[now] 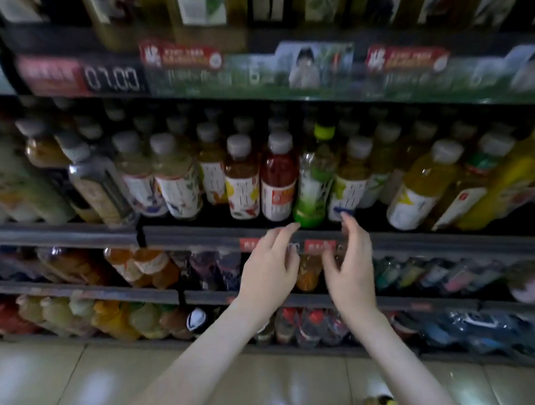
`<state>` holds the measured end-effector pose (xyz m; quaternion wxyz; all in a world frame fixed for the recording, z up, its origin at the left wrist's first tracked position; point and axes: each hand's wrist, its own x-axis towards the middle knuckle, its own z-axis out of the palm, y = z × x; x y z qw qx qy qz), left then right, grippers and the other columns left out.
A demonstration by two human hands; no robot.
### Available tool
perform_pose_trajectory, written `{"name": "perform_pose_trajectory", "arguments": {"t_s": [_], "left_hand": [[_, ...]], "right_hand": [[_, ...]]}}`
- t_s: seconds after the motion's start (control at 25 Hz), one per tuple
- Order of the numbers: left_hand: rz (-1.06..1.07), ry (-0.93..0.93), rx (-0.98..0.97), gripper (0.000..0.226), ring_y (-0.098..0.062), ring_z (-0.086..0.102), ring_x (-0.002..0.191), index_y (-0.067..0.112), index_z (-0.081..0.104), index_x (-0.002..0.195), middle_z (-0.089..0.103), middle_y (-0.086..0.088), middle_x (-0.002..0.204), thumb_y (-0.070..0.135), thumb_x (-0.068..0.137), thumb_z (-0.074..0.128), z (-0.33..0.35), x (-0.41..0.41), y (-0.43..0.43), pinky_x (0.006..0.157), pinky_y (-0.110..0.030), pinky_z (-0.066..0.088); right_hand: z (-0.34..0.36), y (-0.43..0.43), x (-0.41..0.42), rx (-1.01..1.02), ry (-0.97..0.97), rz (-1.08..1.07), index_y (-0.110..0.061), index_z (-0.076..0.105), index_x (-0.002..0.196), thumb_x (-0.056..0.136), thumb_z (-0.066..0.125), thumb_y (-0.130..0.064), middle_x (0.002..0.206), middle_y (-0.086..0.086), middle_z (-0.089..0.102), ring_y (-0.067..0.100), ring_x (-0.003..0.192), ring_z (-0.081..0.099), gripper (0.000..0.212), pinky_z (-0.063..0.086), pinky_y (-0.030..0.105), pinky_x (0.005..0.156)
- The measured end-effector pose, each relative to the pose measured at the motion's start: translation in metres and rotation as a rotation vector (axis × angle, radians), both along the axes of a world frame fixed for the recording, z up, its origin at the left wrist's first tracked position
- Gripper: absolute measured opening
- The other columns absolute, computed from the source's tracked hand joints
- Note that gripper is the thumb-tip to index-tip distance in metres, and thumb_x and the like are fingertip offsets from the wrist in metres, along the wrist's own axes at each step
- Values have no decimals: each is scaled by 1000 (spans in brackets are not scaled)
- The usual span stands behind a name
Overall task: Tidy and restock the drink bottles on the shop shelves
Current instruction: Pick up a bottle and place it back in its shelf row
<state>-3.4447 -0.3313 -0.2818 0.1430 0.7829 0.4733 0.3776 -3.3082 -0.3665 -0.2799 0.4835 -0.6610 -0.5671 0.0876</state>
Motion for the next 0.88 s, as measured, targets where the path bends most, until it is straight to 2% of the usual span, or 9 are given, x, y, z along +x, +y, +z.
{"name": "perform_pose_trajectory", "arguments": {"t_s": [0.12, 0.2, 0.28, 0.36, 0.48, 0.56, 0.68, 0.8, 0.88], "left_hand": [[26, 7, 197, 46, -25, 53, 109, 14, 47, 136, 56, -9, 122, 11, 90, 55, 19, 14, 38, 88, -34, 46], [96, 74, 264, 56, -30, 46, 121, 18, 43, 139, 53, -11, 129, 12, 85, 57, 23, 24, 60, 101, -44, 38], [148, 129, 270, 62, -30, 36, 132, 20, 40, 141, 51, -8, 136, 17, 81, 57, 27, 33, 74, 107, -51, 26], [134, 130, 250, 63, -29, 29, 136, 17, 40, 140, 51, -4, 138, 17, 78, 49, 26, 38, 80, 107, -53, 18], [73, 63, 193, 65, -25, 23, 137, 13, 38, 141, 51, -3, 138, 15, 76, 42, 21, 34, 79, 108, -52, 14], [28, 28, 157, 70, -24, 21, 138, 13, 33, 143, 47, -4, 141, 13, 75, 50, 21, 26, 74, 109, -41, 7], [-90, 3, 106, 83, -17, 20, 140, 23, 21, 147, 32, 5, 149, 14, 75, 62, 20, 12, 59, 110, -33, 9], [-270, -18, 6, 98, 0, 8, 143, 45, 0, 147, 16, 10, 154, 8, 81, 63, 26, 7, 39, 116, -34, 17], [-324, -72, 5, 106, 4, 7, 141, 48, -4, 146, 16, 8, 152, 3, 80, 65, 42, 14, 24, 115, -26, 21]], "right_hand": [[23, 34, 20, 83, -20, -71, -6, 32, 142, 90, 61, -8, 133, 14, 45, 16, 124, 40, 60, 21, -3, 96], [34, 53, 24, 105, -39, -53, -6, 29, 144, 88, 65, -9, 137, 14, 42, 15, 128, 36, 67, 19, -1, 100], [43, 71, 17, 85, -62, 0, -8, 23, 148, 84, 70, -12, 144, 13, 38, 11, 131, 28, 79, 22, 12, 108], [53, 90, 6, 10, -117, -36, -10, 22, 150, 79, 75, -19, 148, 13, 35, 23, 129, 28, 89, 28, 34, 107], [59, 111, 0, 42, -357, -236, 3, 54, 127, 58, 87, -23, 117, 27, 55, 47, 97, 52, 81, 46, 49, 82], [63, 109, 2, 23, -370, -231, 3, 56, 117, 58, 87, -25, 110, 26, 54, 45, 94, 52, 72, 45, 44, 79], [64, 81, -1, -107, -77, 10, -7, 40, 131, 76, 78, -25, 121, 13, 49, 26, 113, 46, 69, 36, 25, 86], [76, 43, -5, 26, 69, 27, -18, 38, 132, 79, 76, -21, 126, 2, 47, 9, 122, 45, 66, 37, 15, 98], [98, 18, 1, 120, 109, 30, -22, 38, 129, 78, 78, -21, 124, -2, 48, 2, 118, 44, 65, 36, 8, 98]]}}
